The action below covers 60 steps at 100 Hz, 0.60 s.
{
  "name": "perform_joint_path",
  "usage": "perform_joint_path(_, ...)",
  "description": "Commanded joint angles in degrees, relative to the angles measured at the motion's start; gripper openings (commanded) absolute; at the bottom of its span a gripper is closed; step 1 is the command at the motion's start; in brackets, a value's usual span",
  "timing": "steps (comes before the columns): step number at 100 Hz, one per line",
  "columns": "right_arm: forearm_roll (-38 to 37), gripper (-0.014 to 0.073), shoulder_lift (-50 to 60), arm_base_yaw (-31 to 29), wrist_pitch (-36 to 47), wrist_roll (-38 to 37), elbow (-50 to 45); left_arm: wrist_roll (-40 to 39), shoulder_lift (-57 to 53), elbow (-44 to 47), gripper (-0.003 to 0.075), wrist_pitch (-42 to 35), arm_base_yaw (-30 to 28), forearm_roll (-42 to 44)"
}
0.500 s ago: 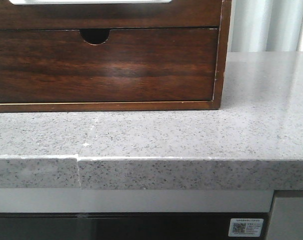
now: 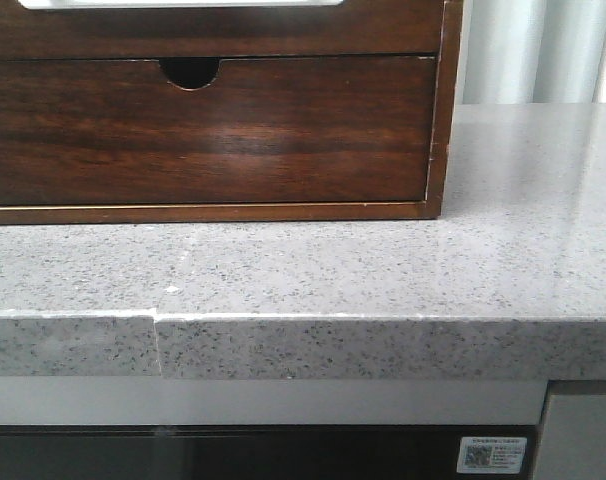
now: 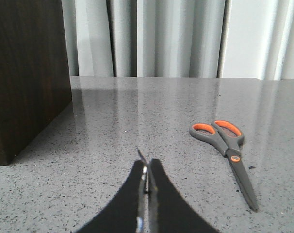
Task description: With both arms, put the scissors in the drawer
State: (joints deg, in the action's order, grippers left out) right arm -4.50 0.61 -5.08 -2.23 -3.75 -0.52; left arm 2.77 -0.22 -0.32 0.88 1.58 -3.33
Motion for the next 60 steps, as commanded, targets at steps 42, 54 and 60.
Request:
perform_joint_path(42, -0.62, -0.0069, 1.15, -0.39, 4.57, 0.03, -0.96, -0.41, -1.78, 2.09, -0.0020, -4.60, 0.35, -0.31)
perform_joint_path(54, -0.62, -0.0069, 1.15, -0.39, 4.72, 0.03, -0.96, -0.41, -1.78, 2.09, -0.0020, -4.60, 0.35, -0.31)
perform_joint_path(60, -0.62, -0.0069, 1.15, -0.39, 4.81, 0.03, -0.96, -0.41, -1.78, 2.09, -0.0020, -5.63, 0.35, -0.49)
